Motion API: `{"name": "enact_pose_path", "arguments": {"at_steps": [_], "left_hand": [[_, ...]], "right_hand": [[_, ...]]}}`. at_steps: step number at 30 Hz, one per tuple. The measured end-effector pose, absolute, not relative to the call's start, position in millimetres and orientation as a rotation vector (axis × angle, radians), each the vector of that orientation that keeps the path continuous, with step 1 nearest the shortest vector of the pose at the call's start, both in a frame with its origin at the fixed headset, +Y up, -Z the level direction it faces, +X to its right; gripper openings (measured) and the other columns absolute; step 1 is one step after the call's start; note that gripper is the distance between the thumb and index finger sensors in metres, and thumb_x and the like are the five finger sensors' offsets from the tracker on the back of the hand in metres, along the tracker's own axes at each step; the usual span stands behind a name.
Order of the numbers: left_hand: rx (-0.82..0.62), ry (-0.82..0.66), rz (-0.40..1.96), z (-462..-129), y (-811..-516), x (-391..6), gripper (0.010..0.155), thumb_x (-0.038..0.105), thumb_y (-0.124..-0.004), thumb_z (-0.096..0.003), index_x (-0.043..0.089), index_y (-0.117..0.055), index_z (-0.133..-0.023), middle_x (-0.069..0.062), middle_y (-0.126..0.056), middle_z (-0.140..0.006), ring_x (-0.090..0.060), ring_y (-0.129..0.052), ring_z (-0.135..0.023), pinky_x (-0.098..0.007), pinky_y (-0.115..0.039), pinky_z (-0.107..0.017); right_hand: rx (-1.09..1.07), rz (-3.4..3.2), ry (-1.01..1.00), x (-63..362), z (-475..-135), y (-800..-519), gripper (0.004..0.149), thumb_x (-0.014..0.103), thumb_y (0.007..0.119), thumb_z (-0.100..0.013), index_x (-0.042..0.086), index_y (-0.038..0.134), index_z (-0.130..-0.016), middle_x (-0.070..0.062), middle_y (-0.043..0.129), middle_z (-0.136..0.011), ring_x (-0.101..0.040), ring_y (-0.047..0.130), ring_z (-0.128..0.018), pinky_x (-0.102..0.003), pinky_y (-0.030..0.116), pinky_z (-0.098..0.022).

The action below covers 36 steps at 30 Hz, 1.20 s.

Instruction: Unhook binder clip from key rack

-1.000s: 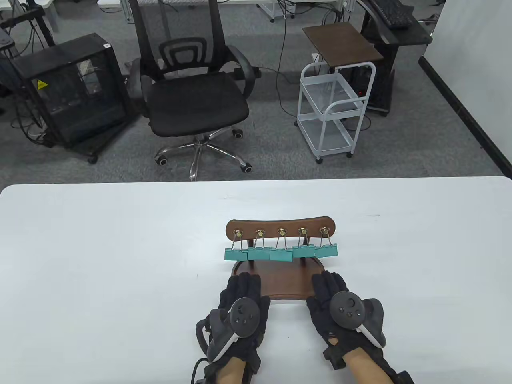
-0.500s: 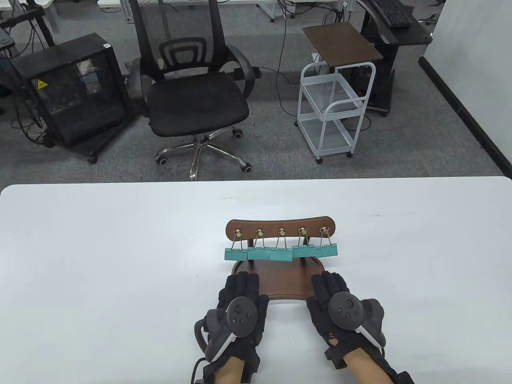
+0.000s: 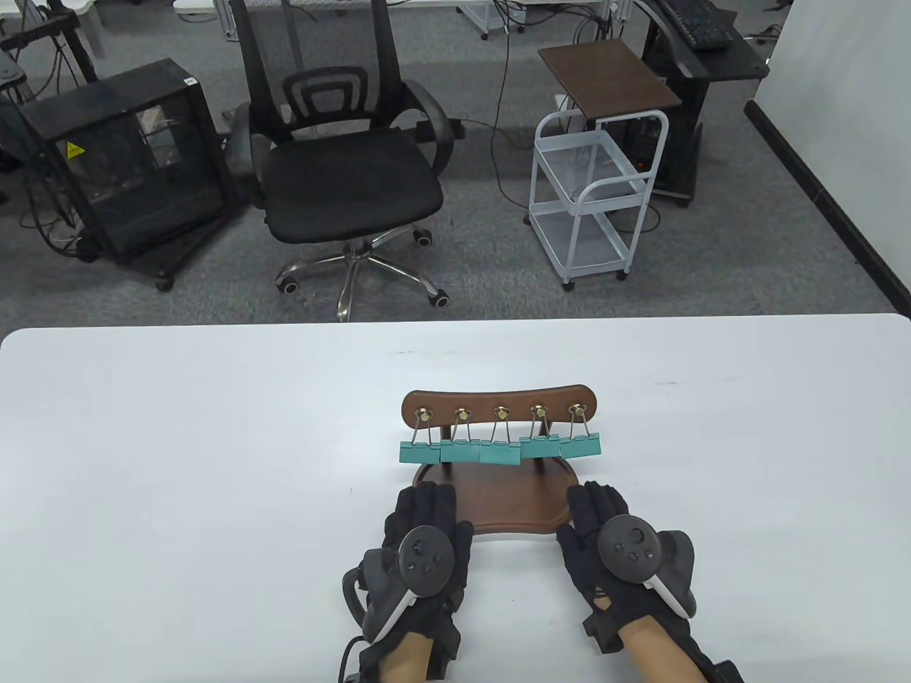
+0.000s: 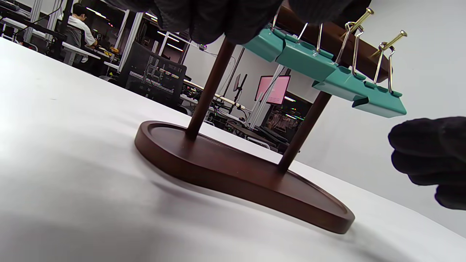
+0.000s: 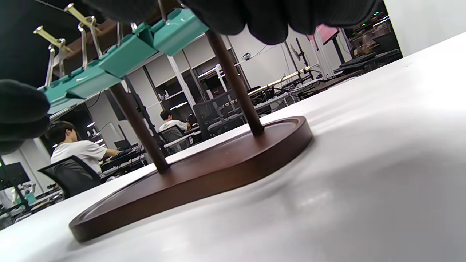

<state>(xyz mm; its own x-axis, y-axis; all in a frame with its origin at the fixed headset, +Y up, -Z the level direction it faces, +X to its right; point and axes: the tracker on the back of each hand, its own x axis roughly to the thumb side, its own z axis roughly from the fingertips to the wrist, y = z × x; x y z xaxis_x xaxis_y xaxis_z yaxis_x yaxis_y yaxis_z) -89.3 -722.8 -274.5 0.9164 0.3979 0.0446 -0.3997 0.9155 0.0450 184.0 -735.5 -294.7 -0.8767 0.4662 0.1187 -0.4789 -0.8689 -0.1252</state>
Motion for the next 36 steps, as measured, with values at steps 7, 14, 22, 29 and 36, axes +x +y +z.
{"name": "enact_pose_path", "arguments": {"at_steps": [7,14,22,29,36], "left_hand": [[0.052,-0.031,0.417,-275,-722,-90,0.064,0.055,-0.056,-0.0538,0.031,-0.055,-0.112,-0.001,-0.051,-0.12,-0.028,-0.044,-0.112,-0.049,-0.047,-0.077],[0.048,-0.033,0.427,-275,-721,-91,0.064,0.055,-0.057,-0.0538,0.03,-0.055,-0.112,-0.001,-0.052,-0.12,-0.028,-0.045,-0.112,-0.049,-0.047,-0.077],[0.034,-0.048,0.434,-275,-722,-89,0.063,0.055,-0.057,-0.054,0.03,-0.055,-0.112,-0.002,-0.052,-0.12,-0.028,-0.045,-0.112,-0.049,-0.047,-0.077],[0.044,-0.049,0.419,-274,-722,-88,0.063,0.055,-0.057,-0.054,0.03,-0.055,-0.112,-0.001,-0.052,-0.12,-0.028,-0.044,-0.112,-0.049,-0.046,-0.077],[0.041,-0.048,0.423,-274,-722,-88,0.063,0.055,-0.057,-0.054,0.03,-0.056,-0.112,-0.001,-0.052,-0.12,-0.028,-0.044,-0.112,-0.049,-0.047,-0.077]], "right_hand": [[-0.002,2.488,-0.333,199,-296,-730,0.065,0.053,0.067,-0.039,0.02,0.057,-0.094,-0.017,0.058,-0.101,-0.044,0.056,-0.09,-0.051,0.059,-0.066],[-0.045,2.208,-0.414,219,-315,-721,0.065,0.052,0.069,-0.039,0.02,0.058,-0.094,-0.019,0.058,-0.1,-0.045,0.058,-0.089,-0.051,0.061,-0.065],[-0.014,2.17,-0.392,224,-342,-716,0.066,0.053,0.071,-0.039,0.019,0.057,-0.094,-0.019,0.06,-0.099,-0.046,0.06,-0.089,-0.051,0.062,-0.065],[-0.096,1.995,-0.315,227,-353,-731,0.066,0.052,0.073,-0.04,0.019,0.057,-0.094,-0.021,0.063,-0.098,-0.047,0.064,-0.086,-0.051,0.066,-0.062],[-0.144,1.793,-0.062,230,-362,-745,0.069,0.051,0.076,-0.041,0.018,0.054,-0.097,-0.023,0.066,-0.096,-0.049,0.068,-0.083,-0.052,0.069,-0.06]]}}
